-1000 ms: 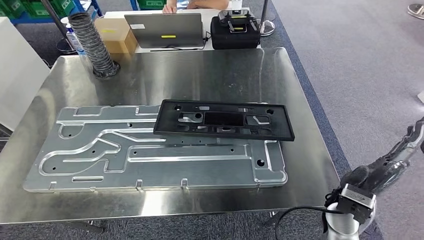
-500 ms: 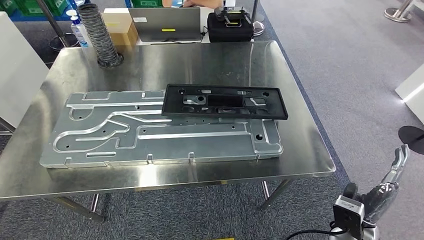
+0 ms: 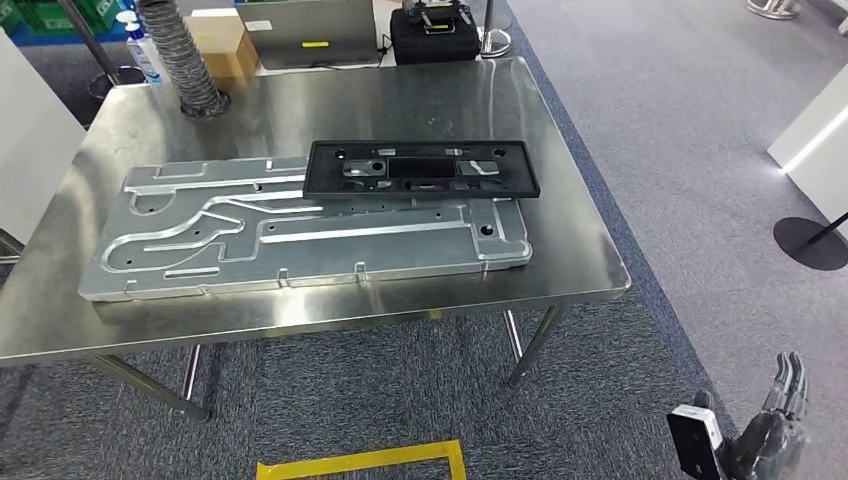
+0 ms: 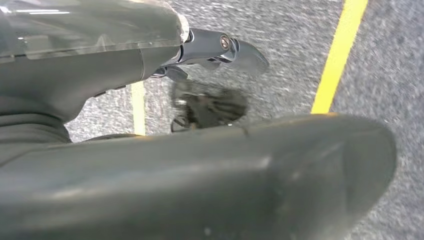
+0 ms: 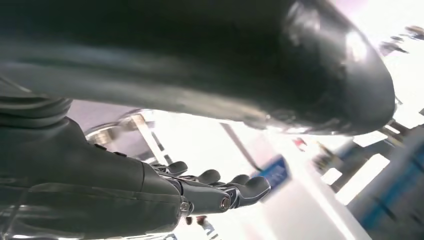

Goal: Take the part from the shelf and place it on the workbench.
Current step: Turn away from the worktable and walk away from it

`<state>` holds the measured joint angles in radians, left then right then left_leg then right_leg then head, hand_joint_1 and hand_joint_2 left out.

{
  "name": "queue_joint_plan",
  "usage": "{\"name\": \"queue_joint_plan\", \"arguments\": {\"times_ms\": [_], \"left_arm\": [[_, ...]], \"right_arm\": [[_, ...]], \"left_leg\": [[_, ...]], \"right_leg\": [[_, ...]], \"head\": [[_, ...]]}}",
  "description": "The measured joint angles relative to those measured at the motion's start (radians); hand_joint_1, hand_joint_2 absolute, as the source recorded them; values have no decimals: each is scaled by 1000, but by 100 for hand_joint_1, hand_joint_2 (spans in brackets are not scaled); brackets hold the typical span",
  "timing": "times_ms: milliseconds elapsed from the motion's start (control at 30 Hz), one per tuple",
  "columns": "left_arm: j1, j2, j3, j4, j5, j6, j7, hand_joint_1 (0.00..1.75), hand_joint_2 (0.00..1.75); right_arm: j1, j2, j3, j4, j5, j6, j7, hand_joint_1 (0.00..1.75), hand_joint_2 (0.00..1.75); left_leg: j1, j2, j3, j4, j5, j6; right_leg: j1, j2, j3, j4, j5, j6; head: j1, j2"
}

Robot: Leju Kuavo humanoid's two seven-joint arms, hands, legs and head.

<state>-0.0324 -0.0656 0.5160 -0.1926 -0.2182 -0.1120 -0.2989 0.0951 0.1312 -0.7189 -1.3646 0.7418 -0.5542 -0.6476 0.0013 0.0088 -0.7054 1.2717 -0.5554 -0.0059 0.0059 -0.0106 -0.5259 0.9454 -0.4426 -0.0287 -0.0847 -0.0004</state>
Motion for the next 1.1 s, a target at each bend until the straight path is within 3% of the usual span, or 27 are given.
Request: {"name": "queue_joint_plan", "arguments": {"times_ms": [33, 100, 167, 233, 300, 333, 367, 433, 467, 500, 533, 567, 633, 700, 733, 800, 833, 867, 933, 967, 1000, 1067, 1100], "left_arm": [[0, 0, 4, 0, 0, 0, 0, 0, 0], [0, -2, 14, 0, 0, 2, 2, 0, 0], [-1, -5, 20, 0, 0, 5, 4, 0, 0], [2, -7, 25, 0, -1, 6, 5, 0, 0], [2, -8, 30, 0, -2, 8, 9, 0, 0], [0, -8, 32, 0, -3, 9, 11, 0, 0], [-1, -8, 34, 0, -6, 10, 12, 0, 0], [-2, -9, 37, 0, -10, 11, 15, 0, 0], [-2, -10, 38, 0, -13, 11, 17, 0, 0], [-2, -11, 39, 0, -16, 12, 20, 0, 0], [-1, -12, 39, 0, -18, 13, 22, 0, 0], [-1, -12, 39, 0, -21, 14, 24, 0, 0], [-1, -14, 39, 0, -24, 17, 26, 0, 0], [0, -17, 39, 0, -32, 21, 30, 0, 0], [1, -17, 39, 0, -37, 23, 33, 0, 0], [2, -18, 39, 0, -43, 27, 39, 0, 0], [3, -17, 39, 0, -47, 29, 42, 0, 0], [5, -17, 39, 0, -51, 31, 44, 0, 0], [8, -16, 39, 0, -60, 32, 47, 0, 0], [10, -15, 39, 0, -63, 32, 49, 0, 0], [11, -15, 39, 0, -65, 32, 50, 0, 0], [12, -13, 38, 0, -68, 31, 51, 0, 0], [11, -12, 38, 0, -69, 31, 52, 0, 0]], "right_arm": [[-15, 0, -40, 64, 28, -6, 0, 0, 0], [-49, -1, -138, 226, 69, -24, 0, 0, 0], [-69, 0, -230, 371, 86, -41, -1, 0, 0], [-80, 8, -291, 473, 103, -51, 10, 0, 0], [-91, 17, -331, 569, 138, -52, 53, 0, 0], [-94, 20, -347, 615, 157, -50, 84, 0, 0], [-98, 23, -358, 658, 175, -43, 118, 0, 0], [-105, 29, -372, 739, 212, -14, 198, 0, 0], [-109, 31, -374, 778, 234, 8, 248, 0, 0], [-111, 32, -375, 816, 259, 35, 298, 0, 0], [-112, 34, -375, 849, 286, 63, 347, 0, 0], [-113, 35, -373, 878, 314, 91, 392, 0, 0], [-116, 40, -360, 922, 368, 152, 468, 0, 0], [-123, 42, -339, 956, 419, 228, 525, 0, 0], [-126, 42, -326, 973, 440, 263, 545, 0, 0], [-128, 42, -300, 1005, 466, 312, 564, 0, 0], [-130, 42, -289, 1020, 473, 329, 567, 0, 0], [-131, 41, -279, 1033, 477, 345, 568, 0, 0], [-134, 37, -263, 1054, 481, 368, 567, 0, 0], [-134, 34, -257, 1063, 482, 374, 567, 0, 0], [-133, 31, -252, 1071, 482, 377, 567, 0, 0], [-133, 26, -243, 1085, 485, 381, 567, 0, 0], [-134, 24, -238, 1091, 487, 385, 567, 0, 0]], "left_leg": [[3, 0, 22, -3, 17, -3], [12, -2, 117, -114, 63, -10], [13, -11, 212, -252, 62, -9], [9, -16, 239, -301, 50, 2], [9, -10, 228, -302, 62, 19], [9, -6, 220, -303, 70, 29], [9, -3, 211, -305, 80, 38], [5, 2, 188, -305, 99, 46], [2, 4, 175, -304, 109, 47], [-1, 6, 162, -303, 120, 48], [-4, 7, 147, -301, 131, 48], [-7, 8, 131, -299, 142, 47], [-10, 8, 105, -293, 160, 44], [-11, 10, 93, -288, 177, 36], [-10, 12, 91, -289, 186, 31], [-7, 13, 87, -290, 197, 21], [-6, 10, 81, -278, 180, 16], [-5, 6, 70, -248, 142, 11], [0, 0, 38, -133, 33, 1], [2, 0, 25, -65, -7, -4], [5, 0, 19, -11, -21, -8], [11, 0, 51, 10, 18, -14], [15, 0, 93, -31, 47, -16]], "right_leg": [[-2, 2, -16, 3, 11, 4], [-7, 4, -46, 12, 27, 15], [-9, 4, -66, 25, 38, 26], [-9, 6, -75, 30, 50, 37], [-10, 13, -81, 35, 51, 49], [-11, 15, -90, 52, 30, 54], [-12, 16, -102, 88, -9, 58], [-12, 15, -136, 211, -112, 61], [-12, 15, -149, 275, -145, 61], [-11, 15, -150, 318, -154, 60], [-10, 15, -136, 331, -139, 56], [-8, 15, -105, 307, -110, 51], [2, 14, 7, 166, -75, 35], [12, 13, 105, 23, -88, 23], [16, 12, 124, -11, -97, 19], [16, 10, 118, -22, -82, 12], [14, 7, 109, -25, -70, 6], [12, 5, 98, -27, -56, 0], [10, 3, 67, -26, -31, -6], [10, 3, 50, -23, -19, -6], [10, 3, 30, -18, -7, -5], [9, 2, -16, -3, 15, 0], [8, 3, -41, 8, 25, 3]], "head": [[0, 0], [0, 0], [0, 0], [0, 0], [0, 0], [0, 0], [0, 0], [0, 0], [0, 0], [0, 0], [0, 0], [0, 0], [0, 0], [0, 0], [0, 0], [0, 0], [0, 0], [0, 0], [0, 0], [0, 0], [0, 0], [0, 0], [0, 0]]}}
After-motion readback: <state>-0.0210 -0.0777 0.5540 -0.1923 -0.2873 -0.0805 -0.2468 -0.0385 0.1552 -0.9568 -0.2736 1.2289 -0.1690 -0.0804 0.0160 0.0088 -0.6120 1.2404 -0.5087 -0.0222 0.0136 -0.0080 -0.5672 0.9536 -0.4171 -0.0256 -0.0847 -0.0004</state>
